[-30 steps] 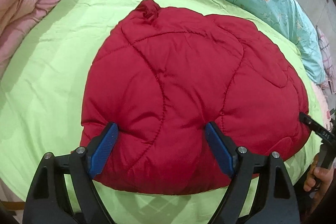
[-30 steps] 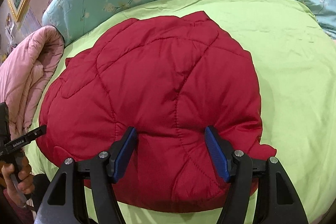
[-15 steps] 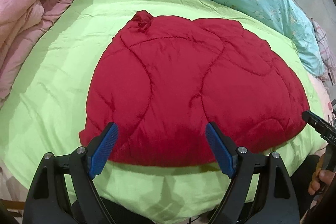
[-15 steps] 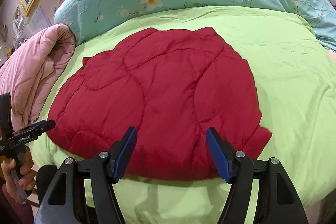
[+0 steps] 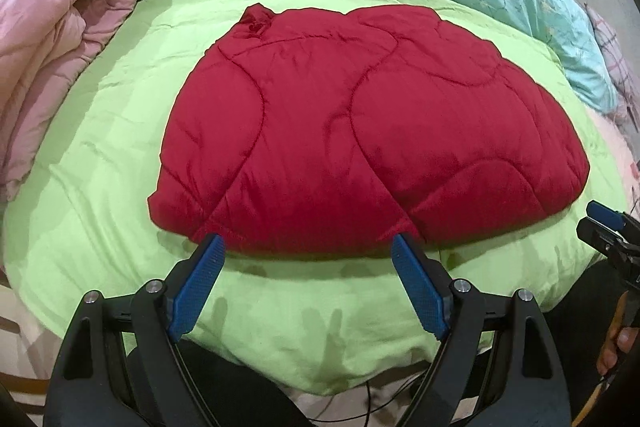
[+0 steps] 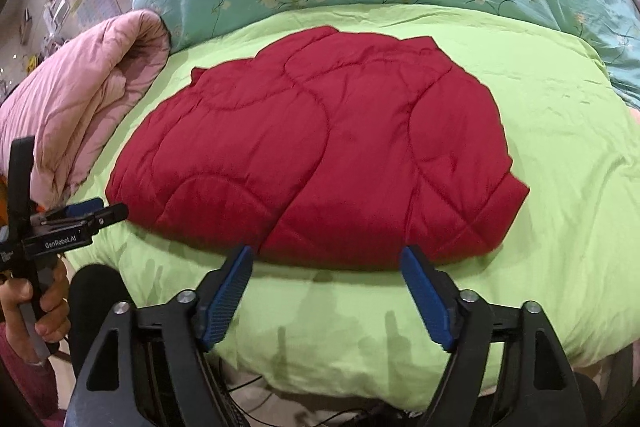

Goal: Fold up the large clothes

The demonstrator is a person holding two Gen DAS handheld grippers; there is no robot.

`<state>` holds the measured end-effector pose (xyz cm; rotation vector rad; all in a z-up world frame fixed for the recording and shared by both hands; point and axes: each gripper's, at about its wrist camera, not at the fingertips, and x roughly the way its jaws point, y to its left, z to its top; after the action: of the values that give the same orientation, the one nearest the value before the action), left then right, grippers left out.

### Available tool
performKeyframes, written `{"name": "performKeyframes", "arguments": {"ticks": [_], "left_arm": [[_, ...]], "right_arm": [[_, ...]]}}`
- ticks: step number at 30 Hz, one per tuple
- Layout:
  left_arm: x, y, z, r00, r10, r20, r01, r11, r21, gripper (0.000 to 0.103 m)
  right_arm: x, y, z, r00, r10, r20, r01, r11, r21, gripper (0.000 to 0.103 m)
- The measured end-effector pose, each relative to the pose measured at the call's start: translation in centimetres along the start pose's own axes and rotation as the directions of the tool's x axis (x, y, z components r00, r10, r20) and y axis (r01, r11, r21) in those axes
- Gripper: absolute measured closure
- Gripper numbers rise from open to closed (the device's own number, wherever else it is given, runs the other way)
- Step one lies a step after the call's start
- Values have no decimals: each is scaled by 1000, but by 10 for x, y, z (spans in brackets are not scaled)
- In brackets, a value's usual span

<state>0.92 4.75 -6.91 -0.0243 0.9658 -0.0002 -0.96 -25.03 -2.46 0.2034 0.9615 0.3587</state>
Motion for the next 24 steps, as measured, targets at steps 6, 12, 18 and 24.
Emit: {"name": "performKeyframes", "arguments": {"ticks": [6,12,18,24], "left_arm": [[-10,-9,-10,999,35,21,-36,998,44,16],[-22,-15,-16,998,45,46,-48,997,66,16],[-38,-15,-17,997,44,67,-49,996,75,16],[-68,-14,-8,992,27,121,-36,997,72,16]], "right_arm": [[1,9,-13,1000,5,-29,-6,999,-34,14],[-4,13,-17,1000,4,-28,-5,999,-47,12],[-19,20,-17,1000,4,-9,-5,997,-74,11],[-48,32,-7,999,10,40,-6,994,-112,7]]}}
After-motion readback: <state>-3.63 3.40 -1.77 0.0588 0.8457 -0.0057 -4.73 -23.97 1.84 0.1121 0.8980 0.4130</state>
